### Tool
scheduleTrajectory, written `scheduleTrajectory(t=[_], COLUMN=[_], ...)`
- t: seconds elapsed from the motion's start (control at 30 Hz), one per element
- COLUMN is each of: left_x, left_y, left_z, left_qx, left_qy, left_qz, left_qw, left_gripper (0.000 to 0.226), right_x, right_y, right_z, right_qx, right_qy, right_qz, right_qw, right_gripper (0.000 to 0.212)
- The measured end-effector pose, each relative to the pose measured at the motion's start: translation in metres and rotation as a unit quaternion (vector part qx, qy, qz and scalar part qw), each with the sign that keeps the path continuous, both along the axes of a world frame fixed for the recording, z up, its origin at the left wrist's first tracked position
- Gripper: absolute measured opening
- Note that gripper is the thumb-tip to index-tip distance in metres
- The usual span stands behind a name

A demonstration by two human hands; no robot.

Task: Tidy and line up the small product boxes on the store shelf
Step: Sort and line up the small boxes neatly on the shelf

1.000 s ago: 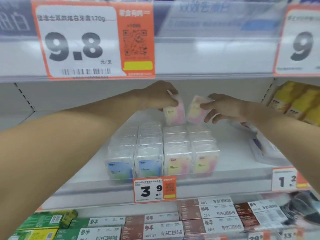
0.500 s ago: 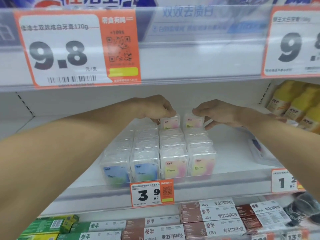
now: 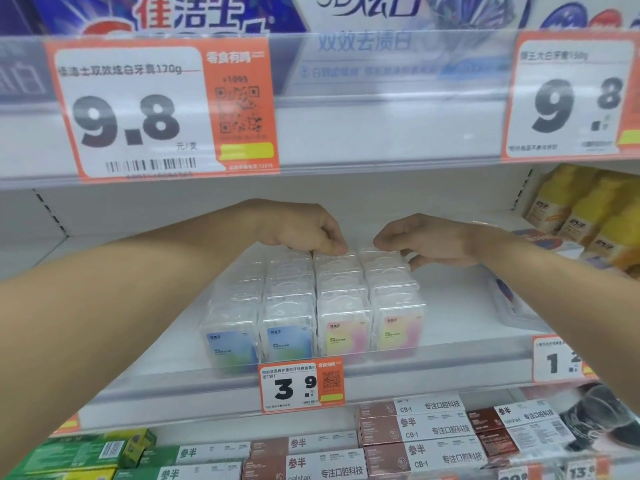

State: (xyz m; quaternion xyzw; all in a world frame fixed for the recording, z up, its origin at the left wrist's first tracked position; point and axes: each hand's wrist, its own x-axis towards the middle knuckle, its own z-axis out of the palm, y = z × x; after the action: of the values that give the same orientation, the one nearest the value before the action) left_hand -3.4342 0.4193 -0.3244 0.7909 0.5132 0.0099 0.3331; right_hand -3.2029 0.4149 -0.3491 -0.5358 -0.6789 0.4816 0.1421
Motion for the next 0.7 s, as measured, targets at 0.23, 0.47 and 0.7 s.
scheduleTrajectory(t=[0.23, 0.47, 0.7], left_x=[-0.003, -0.012, -0.083], left_y=[-0.007, -0.015, -0.064], left_z=[-0.004, 0.005, -0.002], left_qx=[0.025, 0.07, 0.15], left_qy=[-0.02, 0.019, -0.049], left_qz=[0.009, 0.037, 0.246], left_qw=[0.999, 0.997, 0.956], left_gripper=[0.027, 0.037, 0.05], right_x=[-0.001, -0.009, -0.01], right_y=[-0.01, -0.022, -0.05], right_z=[0.005, -0.002, -0.02], right_qx=[-0.006, -0.018, -0.012], right_qy=[-0.023, -0.021, 0.067], right_qz=[-0.003, -0.061, -0.148], right_qw=[1.0, 0.998, 0.987], right_gripper=[0.02, 0.045, 0.075])
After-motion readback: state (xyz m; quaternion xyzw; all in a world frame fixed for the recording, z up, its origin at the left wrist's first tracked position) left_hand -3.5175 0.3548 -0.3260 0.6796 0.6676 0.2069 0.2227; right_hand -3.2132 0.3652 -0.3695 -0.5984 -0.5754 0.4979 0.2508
